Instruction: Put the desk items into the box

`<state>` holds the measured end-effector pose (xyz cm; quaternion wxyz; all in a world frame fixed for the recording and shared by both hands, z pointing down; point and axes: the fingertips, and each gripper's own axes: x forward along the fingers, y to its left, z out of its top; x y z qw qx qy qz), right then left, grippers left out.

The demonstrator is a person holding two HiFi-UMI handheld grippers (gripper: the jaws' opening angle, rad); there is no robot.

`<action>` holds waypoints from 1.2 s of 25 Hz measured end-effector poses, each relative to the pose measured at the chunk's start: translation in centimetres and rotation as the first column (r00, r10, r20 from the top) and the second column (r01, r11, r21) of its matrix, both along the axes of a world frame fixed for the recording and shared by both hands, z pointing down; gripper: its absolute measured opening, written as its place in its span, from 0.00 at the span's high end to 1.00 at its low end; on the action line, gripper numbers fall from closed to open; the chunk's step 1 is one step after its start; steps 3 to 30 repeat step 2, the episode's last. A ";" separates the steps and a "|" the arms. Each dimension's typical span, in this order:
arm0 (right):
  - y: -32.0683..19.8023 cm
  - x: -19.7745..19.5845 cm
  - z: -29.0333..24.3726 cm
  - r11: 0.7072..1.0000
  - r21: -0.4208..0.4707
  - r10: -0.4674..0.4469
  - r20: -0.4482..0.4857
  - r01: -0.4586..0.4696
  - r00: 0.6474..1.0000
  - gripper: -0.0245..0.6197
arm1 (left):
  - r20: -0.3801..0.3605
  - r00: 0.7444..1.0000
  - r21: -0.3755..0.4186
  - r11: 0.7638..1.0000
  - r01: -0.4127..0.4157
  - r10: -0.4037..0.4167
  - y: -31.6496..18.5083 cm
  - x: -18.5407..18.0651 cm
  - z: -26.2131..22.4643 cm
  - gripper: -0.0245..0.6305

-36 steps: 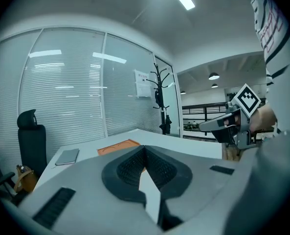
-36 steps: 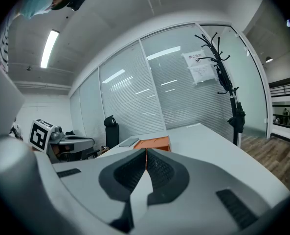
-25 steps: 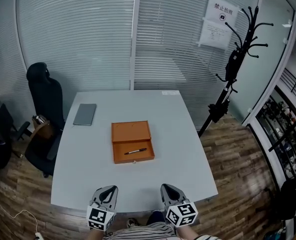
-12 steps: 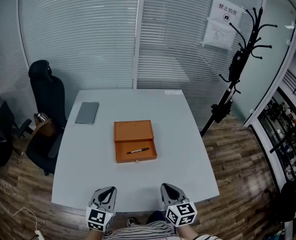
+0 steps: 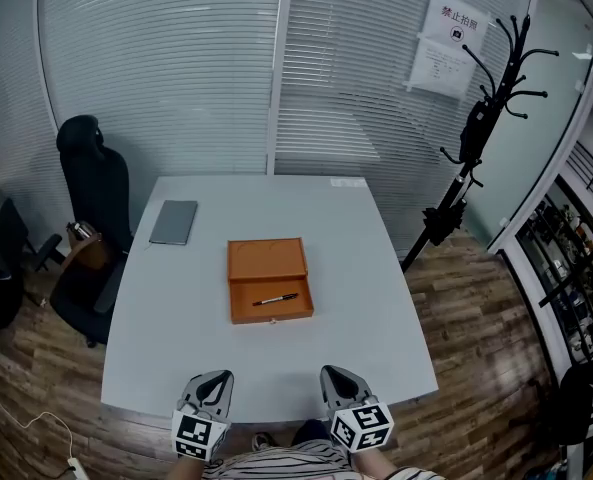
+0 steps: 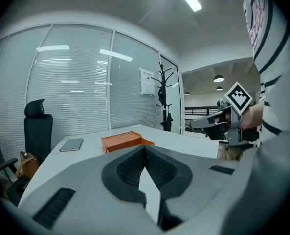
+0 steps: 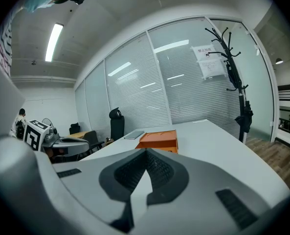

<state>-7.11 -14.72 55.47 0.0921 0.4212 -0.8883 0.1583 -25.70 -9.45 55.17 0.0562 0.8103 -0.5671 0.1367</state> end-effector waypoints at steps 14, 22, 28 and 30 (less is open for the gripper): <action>-0.1 0.0 0.0 1.000 0.000 -0.002 -0.002 0.002 1.000 0.92 | 0.000 1.000 -0.001 1.000 -0.003 0.003 -0.1 0.1 0.0 0.93; -0.1 0.0 0.0 1.000 0.000 -0.002 -0.002 0.002 1.000 0.92 | 0.000 1.000 -0.001 1.000 -0.003 0.003 -0.1 0.1 0.0 0.93; -0.1 0.0 0.0 1.000 0.000 -0.002 -0.002 0.002 1.000 0.92 | 0.000 1.000 -0.001 1.000 -0.003 0.003 -0.1 0.1 0.0 0.93; -0.1 0.0 0.0 1.000 0.000 -0.002 -0.002 0.002 1.000 0.92 | 0.000 1.000 -0.001 1.000 -0.003 0.003 -0.1 0.1 0.0 0.93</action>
